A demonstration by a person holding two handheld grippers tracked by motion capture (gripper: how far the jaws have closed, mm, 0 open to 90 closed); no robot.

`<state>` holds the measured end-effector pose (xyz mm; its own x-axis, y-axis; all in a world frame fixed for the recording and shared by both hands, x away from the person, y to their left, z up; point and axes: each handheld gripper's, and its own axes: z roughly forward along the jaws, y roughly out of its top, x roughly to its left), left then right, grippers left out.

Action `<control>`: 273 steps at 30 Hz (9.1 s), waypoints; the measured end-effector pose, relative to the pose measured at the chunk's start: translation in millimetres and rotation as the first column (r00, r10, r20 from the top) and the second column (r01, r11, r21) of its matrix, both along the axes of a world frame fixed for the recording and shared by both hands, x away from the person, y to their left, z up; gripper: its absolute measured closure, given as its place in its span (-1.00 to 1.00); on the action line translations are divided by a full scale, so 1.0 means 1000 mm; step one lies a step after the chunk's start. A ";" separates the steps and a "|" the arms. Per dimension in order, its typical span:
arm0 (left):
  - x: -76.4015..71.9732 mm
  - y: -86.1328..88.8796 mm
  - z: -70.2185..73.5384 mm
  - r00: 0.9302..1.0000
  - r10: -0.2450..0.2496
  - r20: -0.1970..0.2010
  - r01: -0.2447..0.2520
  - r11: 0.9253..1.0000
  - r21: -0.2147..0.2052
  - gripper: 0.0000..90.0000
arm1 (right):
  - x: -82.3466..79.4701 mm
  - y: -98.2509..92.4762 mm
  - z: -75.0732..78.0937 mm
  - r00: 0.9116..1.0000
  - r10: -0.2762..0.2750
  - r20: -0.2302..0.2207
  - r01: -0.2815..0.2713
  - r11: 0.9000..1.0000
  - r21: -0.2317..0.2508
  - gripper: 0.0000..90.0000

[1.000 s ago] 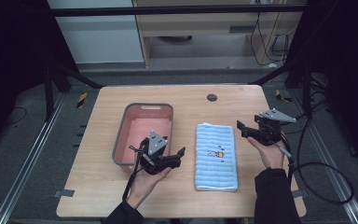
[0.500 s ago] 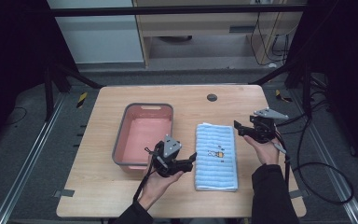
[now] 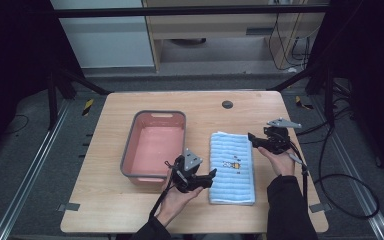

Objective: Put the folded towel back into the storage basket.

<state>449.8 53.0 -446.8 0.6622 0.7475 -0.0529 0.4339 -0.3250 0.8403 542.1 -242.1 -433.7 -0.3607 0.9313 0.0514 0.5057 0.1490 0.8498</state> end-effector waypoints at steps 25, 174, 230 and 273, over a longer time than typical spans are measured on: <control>0.001 -0.014 -0.036 0.996 -0.019 -0.092 0.022 0.999 0.036 -0.07 | 0.018 0.009 -0.036 0.997 0.016 -0.075 -0.018 0.999 -0.029 -0.12; -0.016 0.124 0.108 0.983 0.127 0.130 -0.116 0.989 -0.087 0.85 | 0.017 0.172 0.128 0.952 0.205 0.227 -0.217 0.976 0.032 0.85; 0.021 0.178 0.057 0.970 0.241 0.017 -0.241 0.971 0.003 0.85 | 0.064 0.248 0.063 0.952 0.269 0.144 -0.276 0.961 0.026 0.85; 0.024 0.176 0.019 0.963 0.265 -0.036 -0.261 0.961 0.088 0.84 | 0.069 0.255 0.000 0.960 0.279 0.029 -0.279 0.960 0.009 0.84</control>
